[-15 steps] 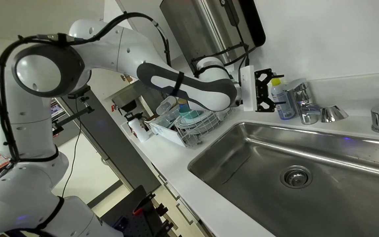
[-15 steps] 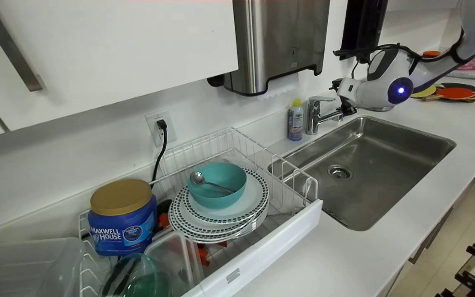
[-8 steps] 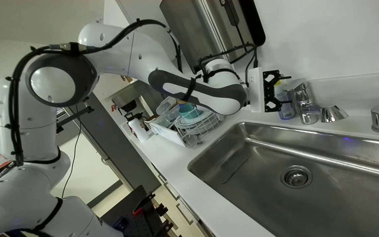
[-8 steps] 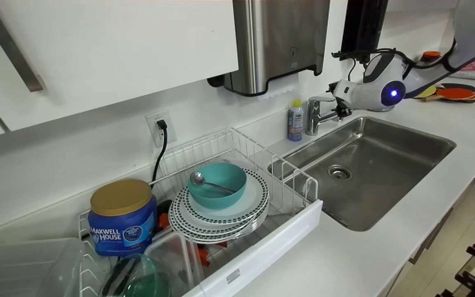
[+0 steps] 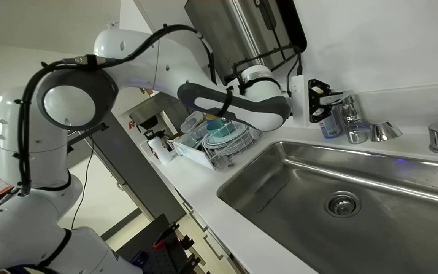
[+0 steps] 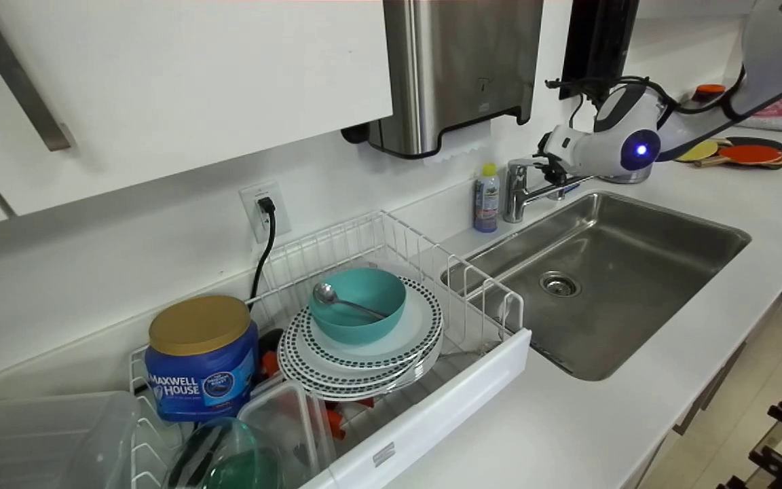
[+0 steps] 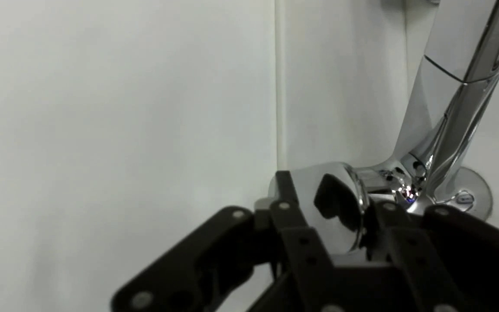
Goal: Open the tap
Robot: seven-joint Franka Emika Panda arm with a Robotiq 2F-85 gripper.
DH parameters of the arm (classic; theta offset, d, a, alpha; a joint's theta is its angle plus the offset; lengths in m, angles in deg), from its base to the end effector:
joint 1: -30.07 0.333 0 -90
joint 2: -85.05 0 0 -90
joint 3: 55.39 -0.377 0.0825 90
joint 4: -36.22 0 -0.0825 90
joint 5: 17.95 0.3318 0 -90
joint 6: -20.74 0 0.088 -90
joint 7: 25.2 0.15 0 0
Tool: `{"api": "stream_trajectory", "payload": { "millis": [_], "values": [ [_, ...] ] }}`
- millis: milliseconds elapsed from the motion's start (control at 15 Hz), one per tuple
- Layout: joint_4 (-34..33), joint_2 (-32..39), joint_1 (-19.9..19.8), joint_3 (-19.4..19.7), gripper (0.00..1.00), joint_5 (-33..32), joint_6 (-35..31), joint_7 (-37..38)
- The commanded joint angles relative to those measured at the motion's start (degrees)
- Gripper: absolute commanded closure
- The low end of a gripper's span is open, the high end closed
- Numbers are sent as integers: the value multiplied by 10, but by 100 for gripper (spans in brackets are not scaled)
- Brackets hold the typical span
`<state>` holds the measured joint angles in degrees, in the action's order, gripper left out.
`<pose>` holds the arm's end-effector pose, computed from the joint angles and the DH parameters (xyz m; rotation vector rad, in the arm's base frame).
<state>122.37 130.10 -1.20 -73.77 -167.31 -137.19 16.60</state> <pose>0.7173 -0.2069 0.2787 1.5962 1.2246 0.6271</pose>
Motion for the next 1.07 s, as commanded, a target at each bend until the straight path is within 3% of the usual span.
{"api": "stream_trajectory", "payload": {
  "millis": [0, 467, 1000],
  "values": [
    [-11, -1, -23, -24, 100, 0, -34, -25],
    [-3, -17, -55, -49, 98, 0, -59, -20],
    [-16, -29, -68, -36, 98, 0, -126, -10]
  ]
}}
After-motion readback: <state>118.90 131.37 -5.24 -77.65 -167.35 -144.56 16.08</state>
